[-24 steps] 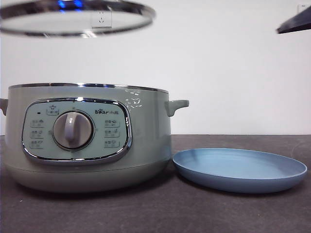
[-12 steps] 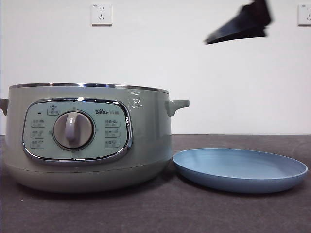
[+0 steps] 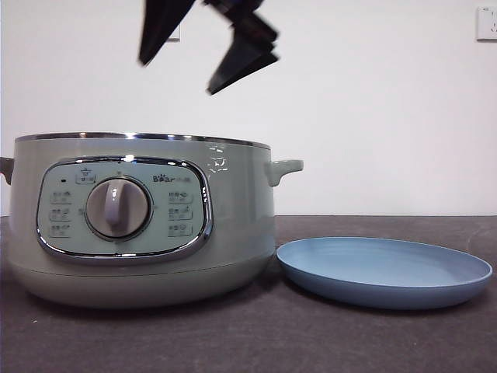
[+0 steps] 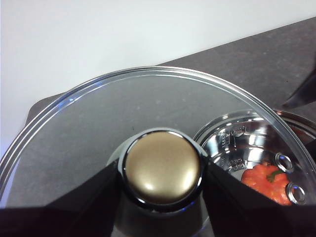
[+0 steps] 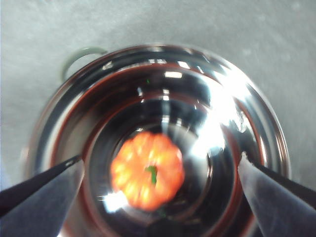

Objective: Take the pumpkin out from the steamer,put the pumpkin in the blue plate,close the lid

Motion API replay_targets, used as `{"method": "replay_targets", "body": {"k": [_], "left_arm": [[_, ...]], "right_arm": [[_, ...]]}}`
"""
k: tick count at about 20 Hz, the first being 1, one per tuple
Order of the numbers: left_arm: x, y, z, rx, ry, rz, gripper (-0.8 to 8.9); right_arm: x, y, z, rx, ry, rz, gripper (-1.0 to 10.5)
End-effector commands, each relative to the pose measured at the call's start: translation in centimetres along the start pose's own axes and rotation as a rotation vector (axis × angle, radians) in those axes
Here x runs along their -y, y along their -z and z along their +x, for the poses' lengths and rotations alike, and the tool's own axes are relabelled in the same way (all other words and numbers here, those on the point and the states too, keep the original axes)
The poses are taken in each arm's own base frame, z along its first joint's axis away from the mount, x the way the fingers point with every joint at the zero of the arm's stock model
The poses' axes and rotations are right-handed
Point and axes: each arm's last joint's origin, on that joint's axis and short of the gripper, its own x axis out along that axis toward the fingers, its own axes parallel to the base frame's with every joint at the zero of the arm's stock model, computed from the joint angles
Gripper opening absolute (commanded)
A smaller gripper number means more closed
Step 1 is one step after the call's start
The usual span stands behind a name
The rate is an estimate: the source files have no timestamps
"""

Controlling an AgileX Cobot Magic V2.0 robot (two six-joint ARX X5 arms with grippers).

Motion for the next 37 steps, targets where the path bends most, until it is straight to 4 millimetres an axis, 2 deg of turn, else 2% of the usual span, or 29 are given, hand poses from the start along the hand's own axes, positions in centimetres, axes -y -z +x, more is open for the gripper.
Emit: {"method": "replay_targets", "body": {"k": [1, 6, 11, 12, 13, 14, 15, 18, 19, 21, 24, 26, 28, 30, 34, 37], "left_arm": [[-0.3, -0.7, -0.6, 0.069, -0.008, -0.018, -0.09], [-0.3, -0.7, -0.6, 0.069, -0.008, -0.018, -0.09], [-0.3, -0.7, -0.6, 0.068, -0.013, -0.018, -0.09], [-0.3, -0.7, -0.6, 0.067, -0.025, -0.018, -0.09], [-0.3, -0.7, -0.6, 0.067, -0.026, -0.018, -0.09], [-0.3, -0.7, -0.6, 0.067, -0.026, -0.018, -0.09], [-0.3, -0.7, -0.6, 0.067, -0.026, -0.018, -0.09], [-0.3, -0.6, -0.6, 0.065, -0.025, -0.017, -0.09], [-0.3, -0.6, -0.6, 0.064, -0.025, -0.016, -0.09], [-0.3, -0.6, -0.6, 0.064, -0.025, -0.014, -0.09], [-0.3, -0.8, -0.5, 0.072, -0.025, -0.017, -0.09], [-0.3, -0.9, -0.5, 0.085, -0.025, -0.023, -0.09], [-0.3, -1.1, -0.5, 0.105, -0.026, -0.030, -0.09], [-0.3, -1.3, -0.5, 0.121, -0.027, -0.036, -0.09], [-0.3, -1.2, -0.5, 0.118, -0.023, -0.035, -0.09], [-0.3, -1.3, -0.5, 0.119, -0.020, -0.035, -0.09]], "right_arm": [[-0.6, -0.1, 2.8, -0.051, 0.000, -0.067, 6.6], [-1.5, 1.3, 7.7, -0.152, -0.038, -0.105, 6.6], [-1.6, 3.1, 11.4, -0.246, -0.052, -0.108, 6.5], [-1.6, 3.2, 11.6, -0.254, -0.037, -0.111, 5.8], [-1.6, 3.2, 11.6, -0.255, -0.030, -0.112, 4.2], [-1.7, 3.2, 11.7, -0.258, -0.015, -0.117, 1.5], [-1.8, 3.2, 11.6, -0.257, -0.019, -0.116, -0.1], [-1.8, 3.0, 11.3, -0.249, -0.016, -0.114, 0.0], [-1.8, 2.7, 10.7, -0.242, -0.014, -0.114, 0.0], [-1.7, 2.0, 8.2, -0.225, -0.008, -0.113, 0.0], [-1.2, 1.4, 2.7, -0.224, 0.008, -0.092, 0.0], [0.0, 1.9, -1.5, -0.257, 0.030, -0.041, 0.0], [1.7, 3.0, -5.3, -0.313, 0.071, 0.107, 0.0], [3.6, 4.6, -7.7, -0.391, 0.114, 0.270, 0.0], [5.8, 7.1, -9.0, -0.478, 0.205, 0.447, 0.0], [6.1, 9.1, -8.1, -0.488, 0.320, 0.478, 0.0]]}}
